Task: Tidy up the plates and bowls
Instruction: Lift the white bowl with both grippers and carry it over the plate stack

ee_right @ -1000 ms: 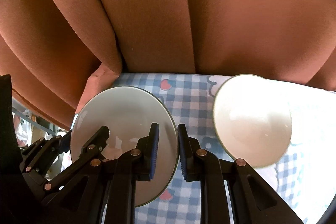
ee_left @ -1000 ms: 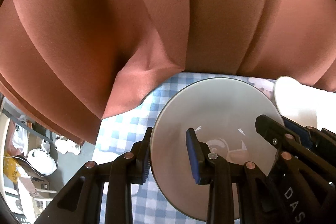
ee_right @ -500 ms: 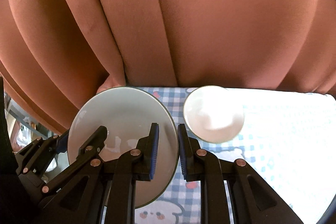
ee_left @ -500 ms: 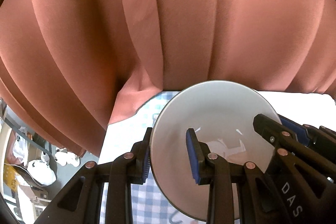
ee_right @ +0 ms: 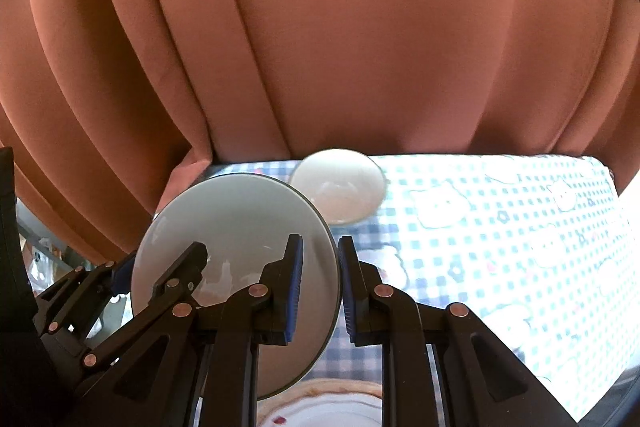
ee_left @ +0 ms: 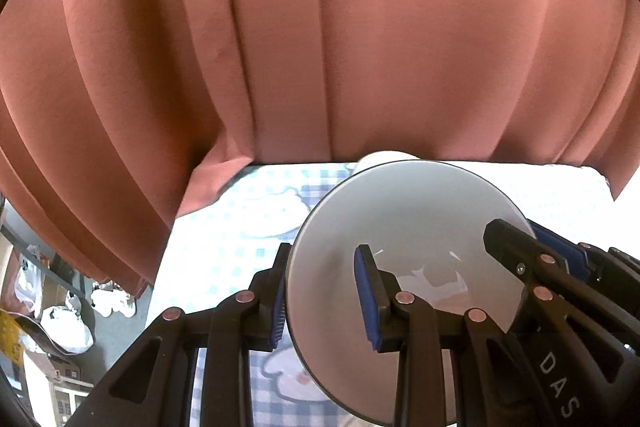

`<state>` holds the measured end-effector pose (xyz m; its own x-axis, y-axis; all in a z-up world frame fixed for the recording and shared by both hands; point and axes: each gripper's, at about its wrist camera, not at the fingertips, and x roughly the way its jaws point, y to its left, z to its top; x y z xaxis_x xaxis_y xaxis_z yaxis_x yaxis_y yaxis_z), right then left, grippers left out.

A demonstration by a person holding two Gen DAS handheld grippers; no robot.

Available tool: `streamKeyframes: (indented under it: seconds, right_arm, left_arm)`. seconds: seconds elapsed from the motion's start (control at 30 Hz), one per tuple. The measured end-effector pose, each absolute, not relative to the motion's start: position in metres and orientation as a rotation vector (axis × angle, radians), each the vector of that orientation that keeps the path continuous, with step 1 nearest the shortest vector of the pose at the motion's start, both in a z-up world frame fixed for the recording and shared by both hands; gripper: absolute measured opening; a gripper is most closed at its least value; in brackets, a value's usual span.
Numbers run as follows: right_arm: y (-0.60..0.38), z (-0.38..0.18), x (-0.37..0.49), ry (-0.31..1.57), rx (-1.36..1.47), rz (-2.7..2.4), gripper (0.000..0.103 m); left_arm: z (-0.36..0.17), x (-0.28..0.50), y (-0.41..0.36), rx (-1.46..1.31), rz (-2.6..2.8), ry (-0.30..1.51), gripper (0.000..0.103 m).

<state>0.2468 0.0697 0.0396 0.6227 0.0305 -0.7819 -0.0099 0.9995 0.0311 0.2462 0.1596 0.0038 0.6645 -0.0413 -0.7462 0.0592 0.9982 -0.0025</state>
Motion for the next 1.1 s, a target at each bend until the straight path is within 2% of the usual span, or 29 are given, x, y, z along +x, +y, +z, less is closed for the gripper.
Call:
streamKeyframes:
  seconds: [0.6,1.1]
  right_arm:
    - [-0.034,0.055,0.187,0.914,0.053,0.040,0.021]
    - [-0.114,0.039,0.144,0.953,0.039,0.065,0.021]
  left_arm:
    - [0.008,0.189,0.060,0.022,-0.082,0.854,0.030]
    - [-0.002,0.146,-0.010,-0.002,-0.060,0.898,0.030]
